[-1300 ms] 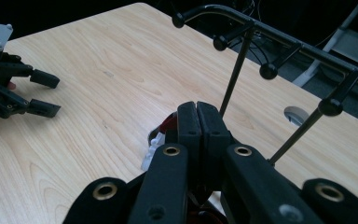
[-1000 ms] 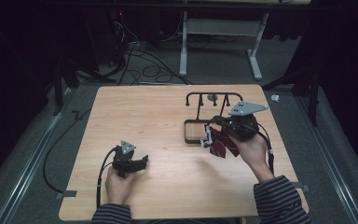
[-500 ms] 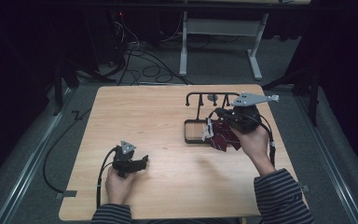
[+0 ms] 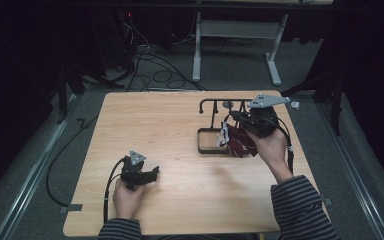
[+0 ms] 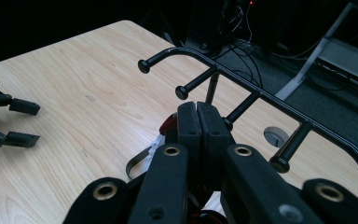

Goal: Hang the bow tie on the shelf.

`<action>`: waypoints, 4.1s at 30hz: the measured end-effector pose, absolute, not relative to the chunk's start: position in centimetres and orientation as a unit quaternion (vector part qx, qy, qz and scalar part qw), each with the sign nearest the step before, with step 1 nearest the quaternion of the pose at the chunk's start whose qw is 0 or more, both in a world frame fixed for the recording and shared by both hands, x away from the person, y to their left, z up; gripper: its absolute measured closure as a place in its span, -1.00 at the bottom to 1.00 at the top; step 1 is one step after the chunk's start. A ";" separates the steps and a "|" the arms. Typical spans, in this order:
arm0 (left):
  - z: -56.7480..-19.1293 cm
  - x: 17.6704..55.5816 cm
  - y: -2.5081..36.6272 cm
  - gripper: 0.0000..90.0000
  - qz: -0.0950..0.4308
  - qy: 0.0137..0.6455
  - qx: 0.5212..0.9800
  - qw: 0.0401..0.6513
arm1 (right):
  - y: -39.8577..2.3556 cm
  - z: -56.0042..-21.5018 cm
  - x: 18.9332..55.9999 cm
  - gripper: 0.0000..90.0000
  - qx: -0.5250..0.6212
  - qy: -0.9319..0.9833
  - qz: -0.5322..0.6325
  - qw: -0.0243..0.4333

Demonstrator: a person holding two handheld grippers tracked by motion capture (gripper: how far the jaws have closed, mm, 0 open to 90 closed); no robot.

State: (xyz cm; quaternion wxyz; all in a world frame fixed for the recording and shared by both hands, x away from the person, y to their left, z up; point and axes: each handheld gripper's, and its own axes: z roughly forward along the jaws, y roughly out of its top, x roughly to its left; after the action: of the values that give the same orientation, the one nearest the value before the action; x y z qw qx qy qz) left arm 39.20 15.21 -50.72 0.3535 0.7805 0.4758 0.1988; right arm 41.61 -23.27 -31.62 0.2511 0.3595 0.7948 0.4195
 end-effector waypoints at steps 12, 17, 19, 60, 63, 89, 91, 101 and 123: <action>-50.7 39.2 15.2 -0.43 0.199 0.476 0.780 0.354 | -23.3 -31.9 42.8 1.00 0.371 0.789 0.418 0.254; -50.7 39.2 15.2 -0.43 0.198 0.475 0.781 0.353 | -23.3 -32.0 43.1 1.00 0.373 0.787 0.420 0.256; -50.7 39.2 15.2 -0.43 0.198 0.475 0.781 0.353 | -23.2 -32.0 43.3 1.00 0.377 0.784 0.424 0.253; -50.7 39.2 15.3 -0.43 0.197 0.476 0.780 0.355 | -23.9 -33.3 46.5 1.00 0.430 0.765 0.406 0.255; -50.7 39.2 15.3 -0.43 0.197 0.476 0.780 0.355 | -23.9 -33.3 46.5 0.98 0.429 0.766 0.404 0.256; -50.7 39.2 15.3 -0.43 0.197 0.476 0.780 0.355 | -24.5 -33.5 45.3 0.81 0.426 0.765 0.410 0.255; -50.7 39.2 15.3 -0.43 0.197 0.476 0.780 0.355 | -24.7 -33.5 45.1 0.81 0.425 0.765 0.412 0.254; -50.7 39.2 15.2 -0.43 0.198 0.476 0.780 0.354 | -25.2 -33.7 44.1 0.76 0.423 0.765 0.418 0.246; -50.7 39.2 15.2 -0.43 0.198 0.476 0.780 0.355 | -26.2 -34.2 42.3 0.65 0.421 0.763 0.431 0.234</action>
State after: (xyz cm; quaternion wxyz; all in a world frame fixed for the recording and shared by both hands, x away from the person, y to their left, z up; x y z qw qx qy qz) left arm 39.19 15.23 -50.72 0.3545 0.7803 0.4758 0.1978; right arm 42.31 -26.18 -34.20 0.2339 0.4214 0.7630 0.4308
